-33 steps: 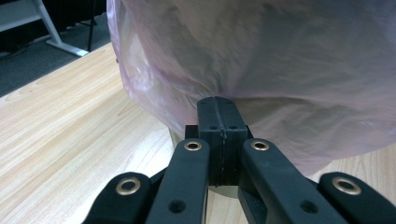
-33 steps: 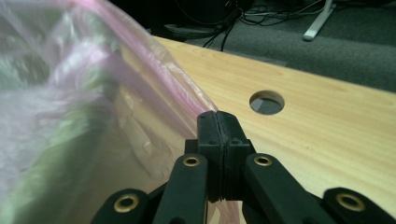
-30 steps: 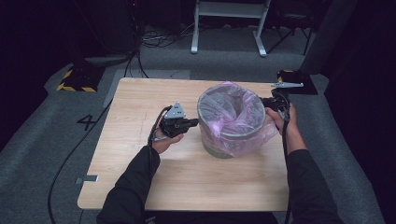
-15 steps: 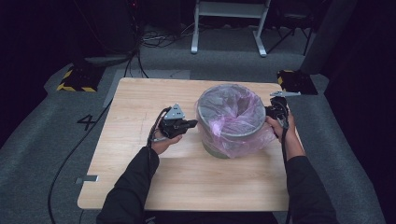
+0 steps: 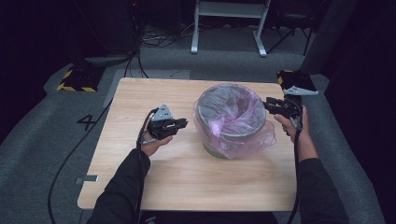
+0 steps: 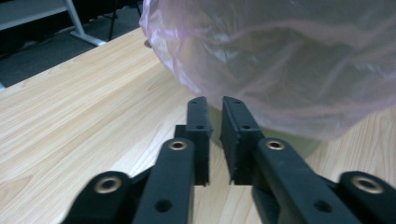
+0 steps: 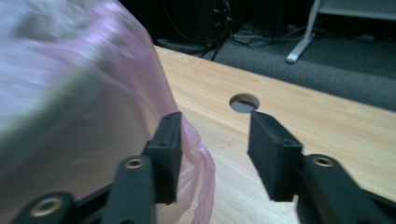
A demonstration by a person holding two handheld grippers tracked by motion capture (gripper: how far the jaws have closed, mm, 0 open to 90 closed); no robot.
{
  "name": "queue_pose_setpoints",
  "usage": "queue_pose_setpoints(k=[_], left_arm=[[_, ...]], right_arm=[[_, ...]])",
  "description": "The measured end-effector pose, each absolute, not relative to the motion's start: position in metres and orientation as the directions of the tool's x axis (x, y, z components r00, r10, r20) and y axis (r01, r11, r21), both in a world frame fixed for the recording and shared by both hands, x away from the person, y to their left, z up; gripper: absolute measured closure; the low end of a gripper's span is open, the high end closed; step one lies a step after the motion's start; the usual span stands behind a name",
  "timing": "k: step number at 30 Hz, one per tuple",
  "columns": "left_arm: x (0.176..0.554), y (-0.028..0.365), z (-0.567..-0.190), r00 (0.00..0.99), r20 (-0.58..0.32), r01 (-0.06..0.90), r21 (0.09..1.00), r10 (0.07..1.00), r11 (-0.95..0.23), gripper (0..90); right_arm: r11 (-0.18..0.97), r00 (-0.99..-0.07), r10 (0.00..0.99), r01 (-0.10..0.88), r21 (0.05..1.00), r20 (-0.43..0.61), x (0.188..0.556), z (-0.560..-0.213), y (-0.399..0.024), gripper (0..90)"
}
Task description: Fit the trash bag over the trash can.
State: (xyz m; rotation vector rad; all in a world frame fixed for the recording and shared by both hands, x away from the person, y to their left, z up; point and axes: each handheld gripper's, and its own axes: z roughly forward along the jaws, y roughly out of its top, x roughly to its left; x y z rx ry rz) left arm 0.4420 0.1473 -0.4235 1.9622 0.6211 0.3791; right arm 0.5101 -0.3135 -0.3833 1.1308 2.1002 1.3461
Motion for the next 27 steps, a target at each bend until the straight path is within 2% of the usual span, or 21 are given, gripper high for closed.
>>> queue_pose_setpoints(k=[7, 10, 14, 17, 20, 27], left_arm=[[0.427, 0.153, -0.431, 0.816, 0.029, 0.27, 0.864, 0.577, -0.425, 63.5], [0.424, 0.151, -0.436, 0.814, 0.035, 0.286, 0.845, 0.579, -0.452, 56.2], [0.421, 0.147, -0.443, 0.813, 0.028, 0.317, 0.816, 0.581, -0.483, 40.8], [0.417, 0.147, -0.449, 0.822, -0.014, 0.347, 0.804, 0.569, -0.482, 26.9], [0.411, 0.147, -0.453, 0.816, -0.001, 0.35, 0.797, 0.578, -0.492, 23.6], [0.398, 0.156, -0.466, 0.823, -0.037, 0.378, 0.78, 0.567, -0.498, 20.3]], right_arm=[[0.228, -0.658, 0.75, 0.354, 0.907, 0.068, 0.49, -0.359, -0.317, 41.4], [0.239, -0.662, 0.749, 0.324, 0.915, 0.039, 0.483, -0.349, -0.315, 40.4], [0.232, -0.664, 0.747, 0.308, 0.923, 0.034, 0.476, -0.339, -0.316, 33.8], [0.247, -0.671, 0.742, 0.298, 0.922, 0.018, 0.472, -0.333, -0.315, 30.5], [0.255, -0.675, 0.738, 0.292, 0.922, 0.01, 0.468, -0.329, -0.312, 27.0], [0.269, -0.71, 0.704, 0.259, 0.928, -0.006, 0.462, -0.32, -0.304, 22.9]])
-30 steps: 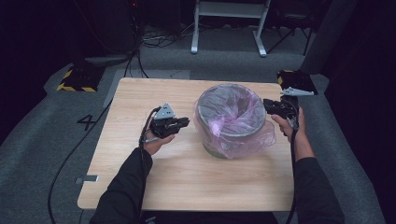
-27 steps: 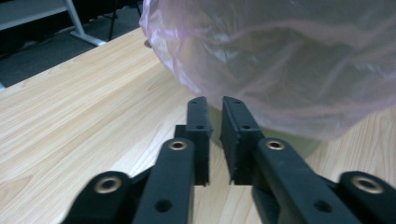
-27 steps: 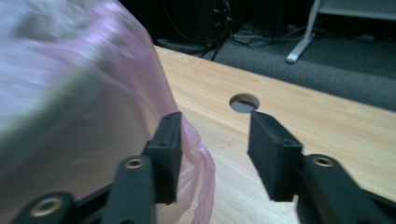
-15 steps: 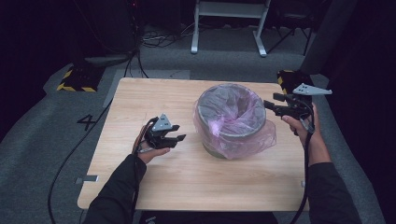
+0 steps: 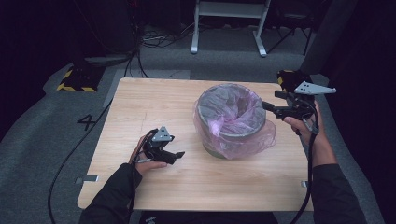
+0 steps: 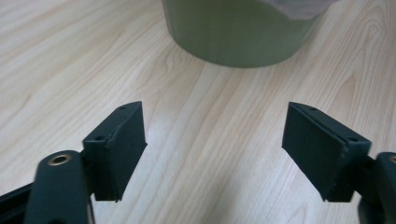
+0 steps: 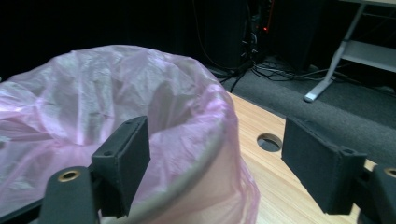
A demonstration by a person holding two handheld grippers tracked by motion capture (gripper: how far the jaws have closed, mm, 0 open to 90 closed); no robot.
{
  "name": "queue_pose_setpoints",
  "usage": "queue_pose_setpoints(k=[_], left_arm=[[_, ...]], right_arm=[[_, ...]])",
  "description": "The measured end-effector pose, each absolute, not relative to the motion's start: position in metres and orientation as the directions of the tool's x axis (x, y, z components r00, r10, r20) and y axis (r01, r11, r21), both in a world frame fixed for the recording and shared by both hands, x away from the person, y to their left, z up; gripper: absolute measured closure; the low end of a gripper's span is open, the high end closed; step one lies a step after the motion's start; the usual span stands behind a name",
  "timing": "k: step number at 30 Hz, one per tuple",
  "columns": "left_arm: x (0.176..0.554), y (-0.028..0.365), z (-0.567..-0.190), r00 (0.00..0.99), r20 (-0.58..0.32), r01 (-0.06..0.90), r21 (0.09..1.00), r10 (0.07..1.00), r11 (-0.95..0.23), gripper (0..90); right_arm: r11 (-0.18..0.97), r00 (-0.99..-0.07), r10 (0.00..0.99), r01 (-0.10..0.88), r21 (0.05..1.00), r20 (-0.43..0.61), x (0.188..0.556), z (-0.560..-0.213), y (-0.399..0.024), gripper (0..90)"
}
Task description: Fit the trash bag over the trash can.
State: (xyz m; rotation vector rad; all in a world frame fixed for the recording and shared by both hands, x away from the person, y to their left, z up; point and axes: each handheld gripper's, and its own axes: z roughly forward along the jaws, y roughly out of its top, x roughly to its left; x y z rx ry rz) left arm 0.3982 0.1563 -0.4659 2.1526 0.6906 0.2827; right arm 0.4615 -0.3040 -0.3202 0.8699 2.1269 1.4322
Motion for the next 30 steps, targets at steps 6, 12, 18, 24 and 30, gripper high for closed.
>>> queue_pose_setpoints(k=[6, 12, 18, 24, 30], left_arm=[[0.391, 0.16, -0.478, 0.805, -0.044, 0.415, 0.755, 0.592, -0.508, 16.4], [0.378, 0.156, -0.488, 0.809, 0.023, 0.391, 0.726, 0.588, -0.565, 15.9], [0.37, 0.157, -0.49, 0.809, 0.027, 0.388, 0.726, 0.587, -0.568, 15.9], [0.365, 0.159, -0.493, 0.799, 0.012, 0.411, 0.719, 0.601, -0.561, 15.9], [0.362, 0.159, -0.498, 0.795, 0.015, 0.421, 0.705, 0.606, -0.57, 16.1]], right_arm=[[0.27, -0.719, 0.694, 0.245, 0.931, -0.012, 0.457, -0.313, -0.297, 22.5], [0.311, -0.739, 0.673, 0.237, 0.92, -0.037, 0.453, -0.308, -0.289, 20.0], [0.336, -0.753, 0.655, 0.216, 0.917, -0.063, 0.449, -0.304, -0.28, 18.4], [0.369, -0.769, 0.634, 0.208, 0.906, -0.082, 0.446, -0.303, -0.268, 18.0], [0.401, -0.772, 0.626, 0.195, 0.895, -0.112, 0.443, -0.302, -0.258, 19.5]])
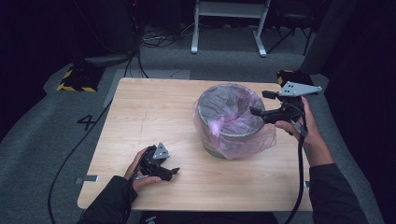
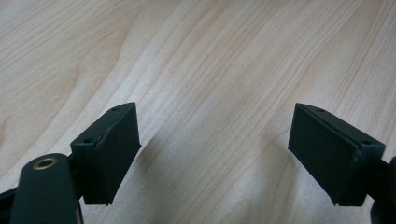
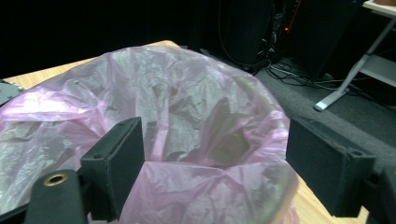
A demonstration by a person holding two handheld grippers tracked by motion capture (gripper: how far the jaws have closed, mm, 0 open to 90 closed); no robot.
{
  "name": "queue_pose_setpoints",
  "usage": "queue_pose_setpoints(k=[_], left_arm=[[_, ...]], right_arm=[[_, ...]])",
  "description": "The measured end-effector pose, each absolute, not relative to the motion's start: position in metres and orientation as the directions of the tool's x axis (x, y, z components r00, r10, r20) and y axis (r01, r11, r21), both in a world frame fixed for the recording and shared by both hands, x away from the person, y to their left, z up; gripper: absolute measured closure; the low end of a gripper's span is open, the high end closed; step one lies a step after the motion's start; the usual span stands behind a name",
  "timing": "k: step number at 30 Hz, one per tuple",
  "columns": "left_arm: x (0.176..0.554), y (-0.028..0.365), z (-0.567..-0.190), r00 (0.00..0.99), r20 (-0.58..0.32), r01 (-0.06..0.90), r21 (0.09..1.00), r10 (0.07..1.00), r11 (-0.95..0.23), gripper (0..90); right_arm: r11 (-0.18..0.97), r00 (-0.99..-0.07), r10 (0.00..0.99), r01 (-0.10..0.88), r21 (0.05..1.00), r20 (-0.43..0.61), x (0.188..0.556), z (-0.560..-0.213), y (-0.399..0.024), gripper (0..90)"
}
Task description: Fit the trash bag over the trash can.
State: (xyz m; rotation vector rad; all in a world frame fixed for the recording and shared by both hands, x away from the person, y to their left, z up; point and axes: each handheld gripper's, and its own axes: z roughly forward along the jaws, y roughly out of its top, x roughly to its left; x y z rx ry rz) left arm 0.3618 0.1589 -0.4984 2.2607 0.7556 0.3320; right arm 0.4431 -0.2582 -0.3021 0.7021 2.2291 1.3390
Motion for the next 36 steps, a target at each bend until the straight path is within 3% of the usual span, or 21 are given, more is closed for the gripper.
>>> queue_pose_setpoints(k=[5, 36], left_arm=[[0.361, 0.162, -0.502, 0.794, 0.0, 0.432, 0.703, 0.607, -0.565, 16.0], [0.362, 0.173, -0.504, 0.79, -0.008, 0.434, 0.714, 0.613, -0.55, 14.9]], right_arm=[[0.41, -0.791, 0.604, 0.197, 0.891, -0.103, 0.443, -0.304, -0.25, 16.3], [0.511, -0.835, 0.54, 0.221, 0.831, -0.11, 0.451, -0.311, -0.207, 19.0]])
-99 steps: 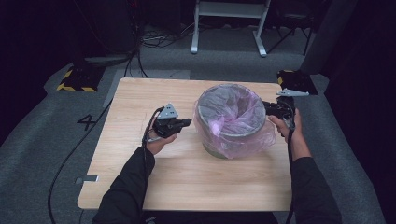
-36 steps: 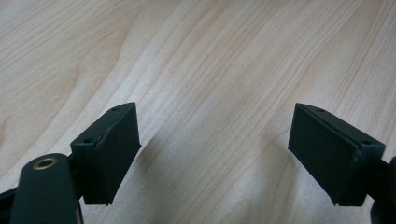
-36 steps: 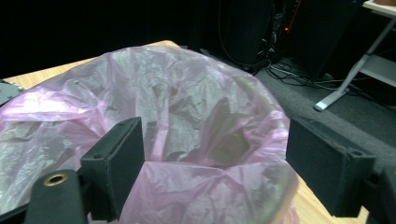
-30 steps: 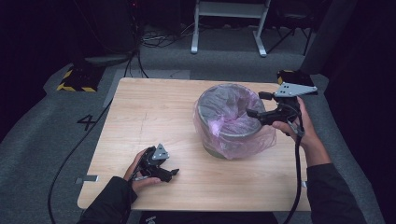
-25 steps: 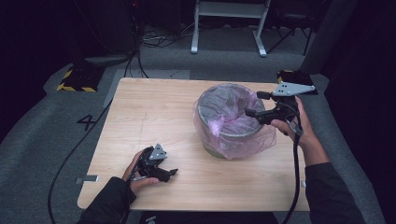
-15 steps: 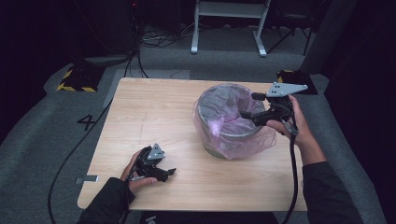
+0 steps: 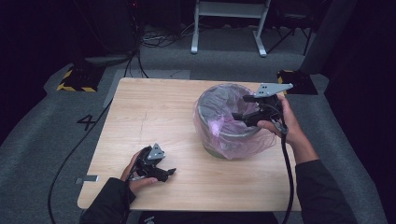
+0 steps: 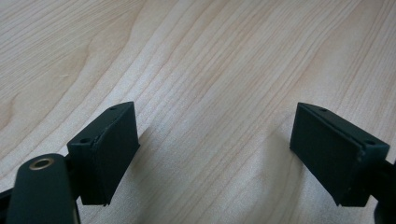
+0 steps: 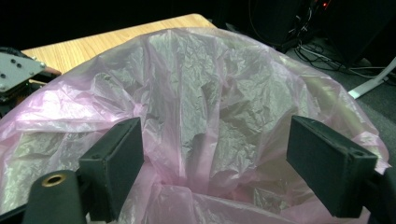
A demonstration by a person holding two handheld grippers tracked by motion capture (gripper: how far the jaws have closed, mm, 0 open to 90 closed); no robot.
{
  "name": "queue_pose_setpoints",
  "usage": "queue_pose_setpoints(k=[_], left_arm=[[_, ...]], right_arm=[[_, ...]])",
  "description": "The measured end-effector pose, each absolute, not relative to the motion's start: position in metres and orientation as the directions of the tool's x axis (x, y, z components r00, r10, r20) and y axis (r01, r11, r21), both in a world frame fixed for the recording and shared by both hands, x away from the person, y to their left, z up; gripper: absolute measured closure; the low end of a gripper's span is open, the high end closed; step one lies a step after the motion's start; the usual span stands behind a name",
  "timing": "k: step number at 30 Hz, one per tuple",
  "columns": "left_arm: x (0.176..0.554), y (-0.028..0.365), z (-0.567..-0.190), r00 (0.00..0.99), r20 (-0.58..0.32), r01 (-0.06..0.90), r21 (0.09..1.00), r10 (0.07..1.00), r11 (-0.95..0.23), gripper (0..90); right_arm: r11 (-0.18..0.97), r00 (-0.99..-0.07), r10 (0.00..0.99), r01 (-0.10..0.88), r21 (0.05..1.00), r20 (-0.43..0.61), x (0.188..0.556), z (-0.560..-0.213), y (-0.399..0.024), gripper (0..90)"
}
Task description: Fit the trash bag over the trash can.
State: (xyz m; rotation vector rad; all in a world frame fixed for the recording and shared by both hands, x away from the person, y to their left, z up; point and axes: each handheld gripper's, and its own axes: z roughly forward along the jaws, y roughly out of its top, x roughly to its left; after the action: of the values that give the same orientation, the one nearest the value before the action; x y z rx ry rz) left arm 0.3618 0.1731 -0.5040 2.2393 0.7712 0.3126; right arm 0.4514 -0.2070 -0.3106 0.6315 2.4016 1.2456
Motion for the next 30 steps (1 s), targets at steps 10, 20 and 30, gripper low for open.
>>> queue_pose_setpoints(k=[10, 20, 30], left_arm=[[0.362, 0.173, -0.504, 0.79, -0.008, 0.434, 0.714, 0.613, -0.55, 14.9], [0.362, 0.173, -0.504, 0.79, -0.008, 0.434, 0.713, 0.613, -0.551, 14.9], [0.362, 0.173, -0.504, 0.791, -0.008, 0.433, 0.714, 0.612, -0.55, 14.9]], right_arm=[[0.573, -0.859, 0.498, 0.225, 0.788, -0.116, 0.454, -0.31, -0.195, 18.9], [0.651, -0.872, 0.472, 0.241, 0.72, -0.134, 0.461, -0.314, -0.182, 19.6], [0.752, -0.893, 0.43, 0.273, 0.6, -0.132, 0.474, -0.32, -0.168, 21.8]])
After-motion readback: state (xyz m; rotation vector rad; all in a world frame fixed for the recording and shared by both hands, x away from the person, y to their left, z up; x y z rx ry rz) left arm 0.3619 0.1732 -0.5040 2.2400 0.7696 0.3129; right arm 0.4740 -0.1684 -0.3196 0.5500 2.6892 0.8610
